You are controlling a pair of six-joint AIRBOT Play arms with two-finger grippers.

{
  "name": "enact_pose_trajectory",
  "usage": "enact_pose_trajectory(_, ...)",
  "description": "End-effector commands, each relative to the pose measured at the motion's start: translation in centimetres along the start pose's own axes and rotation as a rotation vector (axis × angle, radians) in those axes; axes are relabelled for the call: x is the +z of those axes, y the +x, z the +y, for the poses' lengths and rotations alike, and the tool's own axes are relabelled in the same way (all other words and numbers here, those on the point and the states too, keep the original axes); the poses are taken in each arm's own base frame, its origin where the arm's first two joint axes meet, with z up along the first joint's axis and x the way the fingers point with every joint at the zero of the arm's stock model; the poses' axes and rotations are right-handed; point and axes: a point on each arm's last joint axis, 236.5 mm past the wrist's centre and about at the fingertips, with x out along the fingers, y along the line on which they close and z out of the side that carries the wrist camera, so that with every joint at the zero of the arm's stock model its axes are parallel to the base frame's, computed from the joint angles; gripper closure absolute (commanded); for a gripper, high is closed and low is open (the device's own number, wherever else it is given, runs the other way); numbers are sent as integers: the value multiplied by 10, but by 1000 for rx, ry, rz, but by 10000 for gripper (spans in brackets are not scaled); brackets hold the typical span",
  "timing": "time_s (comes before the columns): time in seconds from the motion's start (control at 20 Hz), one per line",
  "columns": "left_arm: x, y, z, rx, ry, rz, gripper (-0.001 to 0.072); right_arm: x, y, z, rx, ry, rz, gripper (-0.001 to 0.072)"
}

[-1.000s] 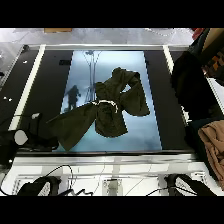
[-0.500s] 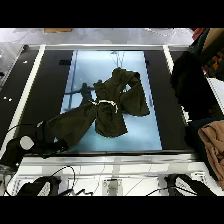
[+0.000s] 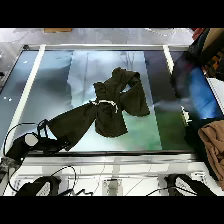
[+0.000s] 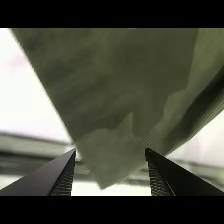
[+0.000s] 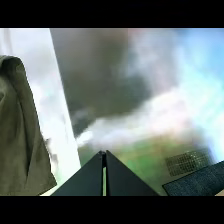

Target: Fold the clothes and pants, and hang the long-sleeved shirts on hangers.

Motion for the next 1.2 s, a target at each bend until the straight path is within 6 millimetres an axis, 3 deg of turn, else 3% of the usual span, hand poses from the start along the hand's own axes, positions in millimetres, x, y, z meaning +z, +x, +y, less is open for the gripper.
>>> enact_pose_trajectory(0.0,11,1,-8,-36,-31,-43,243,1,0,1,2,0,-4,684)
enact_pose_trajectory(0.25,7,1,-5,-23,-21,-27,243,1,0,1,4,0,-2,684)
enact_pose_trajectory(0.45,-10,1,4,16,5,48,243,2,0,5,20,4,-6,684)
enact_pose_trajectory(0.8,1,4,5,14,1,-8,243,10,-1,6,23,5,-40,684)
enact_pose_trajectory(1.0,-10,13,13,24,-13,8,248,16,-1,6,25,5,-67,684)
enact_pose_trajectory(1.1,-1,14,12,20,-16,-30,570,16,-1,7,30,7,-69,684)
enact_pose_trajectory(1.15,6,13,12,19,-14,-62,580,16,-1,7,31,7,-69,685)
